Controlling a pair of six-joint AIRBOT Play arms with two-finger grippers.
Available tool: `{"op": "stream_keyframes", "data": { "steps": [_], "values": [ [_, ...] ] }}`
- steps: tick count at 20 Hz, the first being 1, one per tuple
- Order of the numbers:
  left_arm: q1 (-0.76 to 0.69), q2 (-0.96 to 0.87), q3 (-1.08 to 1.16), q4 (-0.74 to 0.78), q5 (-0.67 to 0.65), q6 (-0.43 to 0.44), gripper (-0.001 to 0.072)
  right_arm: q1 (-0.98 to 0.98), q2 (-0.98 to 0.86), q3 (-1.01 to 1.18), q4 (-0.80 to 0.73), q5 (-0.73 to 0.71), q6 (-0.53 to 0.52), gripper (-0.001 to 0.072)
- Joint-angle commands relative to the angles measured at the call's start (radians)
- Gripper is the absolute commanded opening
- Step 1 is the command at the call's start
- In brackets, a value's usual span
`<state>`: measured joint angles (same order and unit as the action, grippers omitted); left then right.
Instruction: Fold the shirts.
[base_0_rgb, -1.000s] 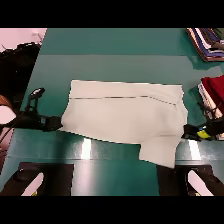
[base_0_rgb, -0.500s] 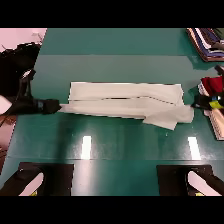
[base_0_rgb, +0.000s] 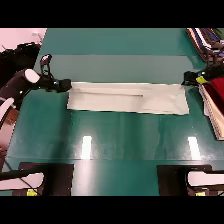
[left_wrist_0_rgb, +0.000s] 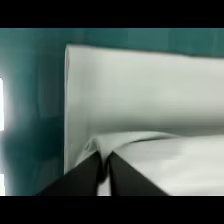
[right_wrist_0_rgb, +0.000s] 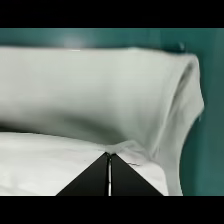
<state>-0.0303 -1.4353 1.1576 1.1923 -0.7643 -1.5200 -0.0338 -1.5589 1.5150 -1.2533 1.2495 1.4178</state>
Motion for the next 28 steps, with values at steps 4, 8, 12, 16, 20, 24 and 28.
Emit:
{"op": "stream_keyframes", "data": {
  "steps": [4, 8, 12, 16, 20, 24, 28],
  "values": [
    [0.002, -0.092, 0.146, 0.01, -0.043, 0.01, 0.0662, -0.092, -0.129, 0.1, 0.223, 0.04, -0.09, 0.0371],
    [-0.001, -0.091, 0.175, -0.025, -0.216, 0.01, 0.028, -0.226, -0.129, 0.018, 0.241, 0.172, -0.171, 0.0371],
    [-0.002, -0.091, 0.173, -0.135, -0.255, 0.01, 0.0027, -0.348, -0.13, -0.116, 0.243, 0.156, -0.216, 0.0602],
    [-0.094, -0.092, 0.173, -0.157, -0.218, 0.01, 0.0027, -0.38, -0.166, -0.177, 0.322, 0.127, -0.321, 0.0601],
    [-0.238, -0.093, 0.173, -0.158, -0.109, 0.003, 0.0026, -0.327, -0.295, -0.084, 0.425, 0.239, -0.327, 0.0599],
    [-0.352, -0.108, 0.174, -0.157, 0.005, -0.002, 0.0026, -0.231, -0.341, -0.05, 0.449, 0.243, -0.328, 0.0528],
    [-0.412, -0.182, 0.215, -0.159, 0.038, -0.02, 0.0025, -0.174, -0.338, -0.05, 0.451, 0.238, -0.329, 0.0254]
  ]
}}
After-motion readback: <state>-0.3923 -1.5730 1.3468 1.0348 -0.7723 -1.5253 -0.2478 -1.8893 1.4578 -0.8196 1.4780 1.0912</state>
